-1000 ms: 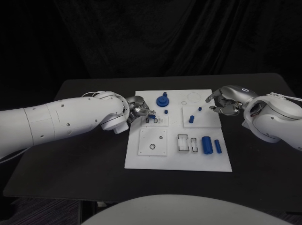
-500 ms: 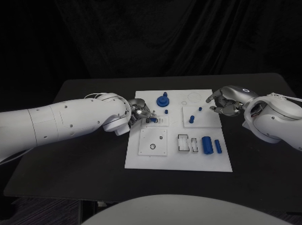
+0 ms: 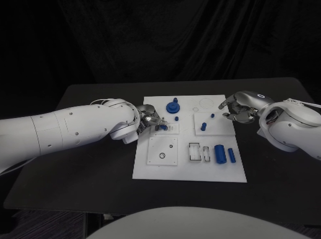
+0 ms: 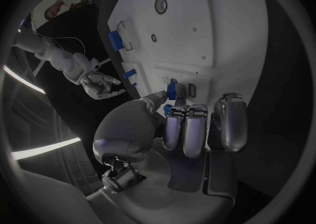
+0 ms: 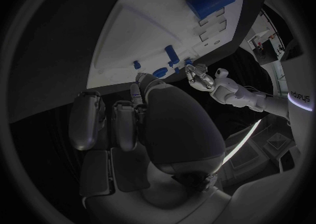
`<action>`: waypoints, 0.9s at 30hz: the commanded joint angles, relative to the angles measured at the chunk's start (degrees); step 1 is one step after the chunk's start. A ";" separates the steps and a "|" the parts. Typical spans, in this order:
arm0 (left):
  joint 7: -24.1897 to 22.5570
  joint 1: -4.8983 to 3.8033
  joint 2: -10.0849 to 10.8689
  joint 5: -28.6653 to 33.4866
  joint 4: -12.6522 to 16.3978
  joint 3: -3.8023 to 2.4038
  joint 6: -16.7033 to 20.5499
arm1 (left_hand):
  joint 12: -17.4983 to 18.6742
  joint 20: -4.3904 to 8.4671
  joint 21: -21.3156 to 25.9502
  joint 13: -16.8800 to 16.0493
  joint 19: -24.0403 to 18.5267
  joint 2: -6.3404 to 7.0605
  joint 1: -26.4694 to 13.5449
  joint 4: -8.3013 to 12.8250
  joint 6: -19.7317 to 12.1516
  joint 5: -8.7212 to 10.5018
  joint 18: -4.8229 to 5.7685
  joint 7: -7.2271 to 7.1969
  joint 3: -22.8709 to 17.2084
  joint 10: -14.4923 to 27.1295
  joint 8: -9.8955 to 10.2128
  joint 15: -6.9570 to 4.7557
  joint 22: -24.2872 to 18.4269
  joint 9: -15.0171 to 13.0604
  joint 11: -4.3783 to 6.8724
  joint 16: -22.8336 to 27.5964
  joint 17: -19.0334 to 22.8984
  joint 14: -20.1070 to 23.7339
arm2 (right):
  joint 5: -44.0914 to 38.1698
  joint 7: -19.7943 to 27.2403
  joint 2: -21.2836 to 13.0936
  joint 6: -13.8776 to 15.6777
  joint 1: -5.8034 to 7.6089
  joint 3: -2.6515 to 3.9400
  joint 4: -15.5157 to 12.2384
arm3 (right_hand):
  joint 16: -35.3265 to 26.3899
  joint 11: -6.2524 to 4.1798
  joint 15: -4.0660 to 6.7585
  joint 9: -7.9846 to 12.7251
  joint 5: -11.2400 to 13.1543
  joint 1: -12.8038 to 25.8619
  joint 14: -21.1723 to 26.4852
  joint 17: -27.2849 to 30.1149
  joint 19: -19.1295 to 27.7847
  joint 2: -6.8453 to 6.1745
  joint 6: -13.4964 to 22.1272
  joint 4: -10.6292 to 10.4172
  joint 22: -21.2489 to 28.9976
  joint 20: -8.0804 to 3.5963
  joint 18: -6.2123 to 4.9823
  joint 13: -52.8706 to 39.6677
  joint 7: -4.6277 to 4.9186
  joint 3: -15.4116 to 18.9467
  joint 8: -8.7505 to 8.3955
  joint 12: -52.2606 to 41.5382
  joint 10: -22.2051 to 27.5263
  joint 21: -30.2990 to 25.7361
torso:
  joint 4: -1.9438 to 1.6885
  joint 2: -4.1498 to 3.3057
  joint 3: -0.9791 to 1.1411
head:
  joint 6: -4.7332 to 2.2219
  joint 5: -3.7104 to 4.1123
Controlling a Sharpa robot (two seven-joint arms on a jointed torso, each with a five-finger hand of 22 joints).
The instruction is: Assemble the parts on the task board
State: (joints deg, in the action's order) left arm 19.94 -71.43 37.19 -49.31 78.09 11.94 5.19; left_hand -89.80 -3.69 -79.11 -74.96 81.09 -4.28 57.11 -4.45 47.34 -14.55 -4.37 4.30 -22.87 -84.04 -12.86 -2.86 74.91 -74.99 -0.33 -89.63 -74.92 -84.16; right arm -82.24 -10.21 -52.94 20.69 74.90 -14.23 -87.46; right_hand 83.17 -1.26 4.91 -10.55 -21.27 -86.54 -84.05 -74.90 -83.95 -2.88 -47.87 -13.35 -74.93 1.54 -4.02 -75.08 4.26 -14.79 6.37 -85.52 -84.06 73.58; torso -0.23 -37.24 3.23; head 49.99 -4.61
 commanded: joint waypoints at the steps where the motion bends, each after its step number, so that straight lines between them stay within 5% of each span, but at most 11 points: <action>1: -0.98 0.46 -0.26 0.21 0.04 0.15 -0.55 | -0.20 0.31 0.40 -15.04 -0.12 0.01 -0.65 -0.42 0.12 0.36 0.54 0.17 0.04 -5.96 0.33 -0.12 2.45 -1.08 0.05 -0.37 -15.08 -5.84 | -0.01 -0.88 -0.02 -0.35 -0.15 0.03 -0.02 | -0.19 0.36 -0.49 0.08 -0.33 0.65 -4.22 -9.29 -0.23 -0.16 -0.14 0.11 -10.50 0.36 0.55 -9.87 0.30 -0.35 -0.21 0.38 -0.97 -0.34 | 0.04 -0.08 -0.06 | 0.01 -0.06; 16: -0.92 0.67 -0.16 0.21 -0.49 0.15 -1.31 | -0.20 0.11 0.56 -15.04 -0.13 0.63 -1.89 -2.67 -0.03 2.77 0.54 0.50 1.94 -5.96 1.13 0.12 2.58 -0.93 -0.24 -0.37 -15.08 -5.84 | -0.01 -0.89 -0.07 -0.45 -0.15 0.03 0.05 | -0.19 0.36 -0.49 0.08 -0.33 0.65 -4.22 -9.29 -0.23 -0.16 -0.14 0.11 -10.50 0.36 0.55 -9.87 0.30 -0.35 -0.21 0.38 -0.97 -0.34 | -0.04 0.00 -0.05 | 0.01 -0.02; 27: -1.49 0.75 0.04 0.21 -0.60 0.15 -1.48 | -0.20 -0.23 0.80 -15.04 -0.11 1.24 -4.79 -8.60 0.89 6.00 0.52 0.82 7.68 -5.96 3.06 0.45 2.85 0.58 -0.57 -0.37 -15.08 -5.84 | -0.01 -0.93 -0.04 -0.58 -0.19 0.03 0.13 | -0.23 0.37 -0.49 0.10 -0.35 0.66 -4.21 -9.25 -0.21 -0.19 -0.15 0.15 -10.48 0.36 0.53 -9.79 0.31 -0.39 -0.22 0.47 -0.89 -0.40 | -0.01 0.01 -0.05 | 0.01 -0.12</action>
State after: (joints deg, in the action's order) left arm 18.76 -71.11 37.28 -49.30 77.56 11.88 4.91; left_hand -89.80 -3.70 -78.67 -74.96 81.09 -3.07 52.63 -12.61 47.85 -8.72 -4.38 5.05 -15.32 -83.83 -10.09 -2.65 74.90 -74.52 -0.53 -89.63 -74.91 -83.95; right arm -82.16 -10.28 -52.95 20.51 74.86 -14.23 -87.34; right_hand 83.17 -1.29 4.91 -10.50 -21.27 -86.30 -84.05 -74.90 -83.95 -3.12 -47.87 -13.19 -74.91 1.54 -4.02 -75.08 4.26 -14.94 6.37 -85.24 -84.04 73.36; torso -0.24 -37.22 3.18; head 49.99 -4.68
